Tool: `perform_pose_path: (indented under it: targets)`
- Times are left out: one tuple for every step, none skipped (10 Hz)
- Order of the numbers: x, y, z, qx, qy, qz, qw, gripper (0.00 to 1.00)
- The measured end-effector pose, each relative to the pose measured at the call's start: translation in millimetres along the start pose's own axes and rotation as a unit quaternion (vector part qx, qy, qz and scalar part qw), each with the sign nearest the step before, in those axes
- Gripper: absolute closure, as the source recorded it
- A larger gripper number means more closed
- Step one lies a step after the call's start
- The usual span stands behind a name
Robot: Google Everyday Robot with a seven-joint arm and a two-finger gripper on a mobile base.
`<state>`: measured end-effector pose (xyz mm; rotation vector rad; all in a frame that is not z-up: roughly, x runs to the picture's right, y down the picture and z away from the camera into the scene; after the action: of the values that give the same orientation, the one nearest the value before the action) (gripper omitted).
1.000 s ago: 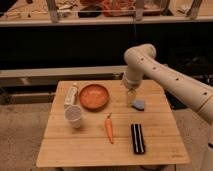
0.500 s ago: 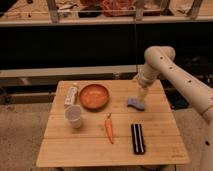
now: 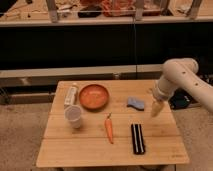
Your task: Move the arm in a circular motion
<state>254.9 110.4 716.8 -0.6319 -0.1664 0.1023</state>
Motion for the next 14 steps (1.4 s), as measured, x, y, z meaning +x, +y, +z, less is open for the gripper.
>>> perform_pose_path:
  targets:
    - [5,18,-3,-0.001,0.003,0.003,1.0,0.2]
    - [11,49,-8,-0.003,0.008,0.007,0.9999,0.2]
    - [12,69,-10,-0.004,0.012,0.007,0.9999,0.2]
    - [10,91,-14,-0.005,0.015,0.003,0.9999,0.2]
    - [3,106,-16,-0.006,0.019,-0.005,0.9998,0.2]
    - [-9,118,-17,-0.007,0.022,-0.018,0.9996,0.2]
    - [-25,124,-18,-0.008,0.024,-0.034,0.9991,0.2]
    - [-48,126,-17,-0.01,0.026,-0.052,0.9982,0.2]
    - [-71,126,-16,-0.014,0.027,-0.072,0.997,0.2]
    - [-99,126,-15,-0.018,0.028,-0.095,0.995,0.2]
    - [-122,128,-13,-0.025,0.031,-0.116,0.9925,0.2]
    - [-142,128,-12,-0.029,0.032,-0.134,0.99,0.2]
    - [-173,128,-11,-0.035,0.036,-0.163,0.9854,0.2]
    - [-196,127,-11,-0.038,0.038,-0.185,0.9813,0.2]
